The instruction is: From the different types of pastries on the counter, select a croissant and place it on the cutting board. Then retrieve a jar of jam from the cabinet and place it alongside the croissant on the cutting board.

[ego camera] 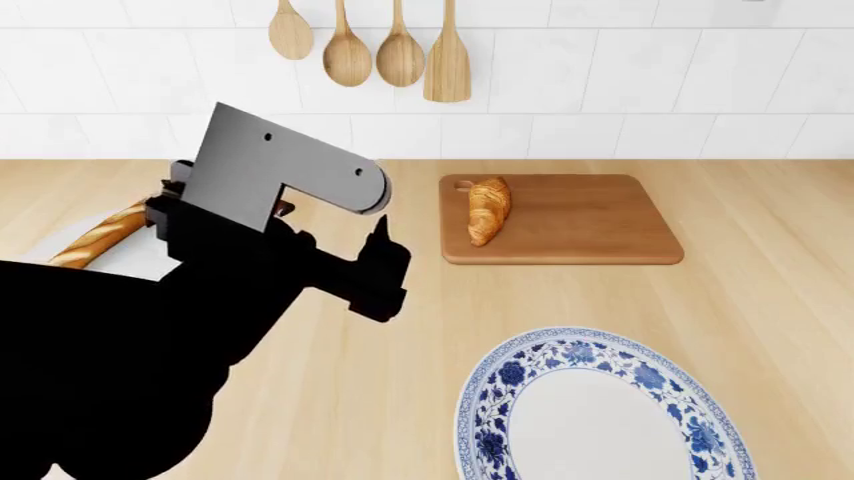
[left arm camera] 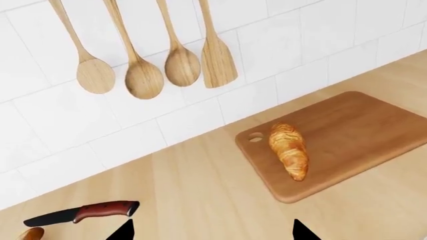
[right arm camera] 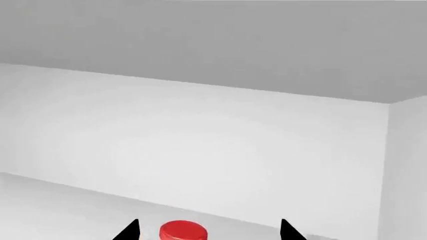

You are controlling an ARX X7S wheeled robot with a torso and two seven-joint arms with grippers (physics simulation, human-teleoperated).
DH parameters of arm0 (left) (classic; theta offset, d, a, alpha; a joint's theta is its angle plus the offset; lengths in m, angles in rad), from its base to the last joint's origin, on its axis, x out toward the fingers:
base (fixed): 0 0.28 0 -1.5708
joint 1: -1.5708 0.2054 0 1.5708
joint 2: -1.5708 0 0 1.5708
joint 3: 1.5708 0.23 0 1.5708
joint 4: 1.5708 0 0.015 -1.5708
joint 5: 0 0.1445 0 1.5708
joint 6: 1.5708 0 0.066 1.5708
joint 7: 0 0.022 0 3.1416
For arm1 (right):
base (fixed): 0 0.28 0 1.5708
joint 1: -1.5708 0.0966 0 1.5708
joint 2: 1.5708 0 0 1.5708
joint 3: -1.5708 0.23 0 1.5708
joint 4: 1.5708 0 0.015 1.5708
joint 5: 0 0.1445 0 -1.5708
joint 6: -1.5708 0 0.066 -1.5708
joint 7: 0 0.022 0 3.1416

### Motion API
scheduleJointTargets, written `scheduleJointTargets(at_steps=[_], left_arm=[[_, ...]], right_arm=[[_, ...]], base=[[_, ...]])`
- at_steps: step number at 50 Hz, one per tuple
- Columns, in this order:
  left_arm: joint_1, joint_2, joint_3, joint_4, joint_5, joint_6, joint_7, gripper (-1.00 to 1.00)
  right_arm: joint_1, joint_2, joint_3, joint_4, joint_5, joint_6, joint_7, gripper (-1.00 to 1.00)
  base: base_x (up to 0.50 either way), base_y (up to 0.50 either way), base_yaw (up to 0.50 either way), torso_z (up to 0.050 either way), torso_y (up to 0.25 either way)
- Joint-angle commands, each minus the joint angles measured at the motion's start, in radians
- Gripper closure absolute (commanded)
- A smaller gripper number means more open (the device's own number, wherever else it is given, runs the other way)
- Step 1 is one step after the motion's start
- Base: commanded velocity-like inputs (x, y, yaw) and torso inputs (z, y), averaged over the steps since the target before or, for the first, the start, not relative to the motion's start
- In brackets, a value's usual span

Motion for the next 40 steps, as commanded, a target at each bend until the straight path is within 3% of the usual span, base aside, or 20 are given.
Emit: scheduleJointTargets(at_steps=[1,40], left_arm=[[0.008,0.0,0.002,-0.005,0.005,-0.001,0.001,-1.0],[0.024,-0.021,-0.007,0.011,0.008,0.001,0.006,-1.0]], right_arm=[[0.009,-0.136,0.173,0.087,-0.445,0.073,-0.297,-1.0],[0.009,-0.164,0.112,0.412,-0.265,-0.162,-0.059,-1.0]], base=[[0.0,0.0,0.0,0.0,0.0],[0.0,0.0,0.0,0.0,0.0]])
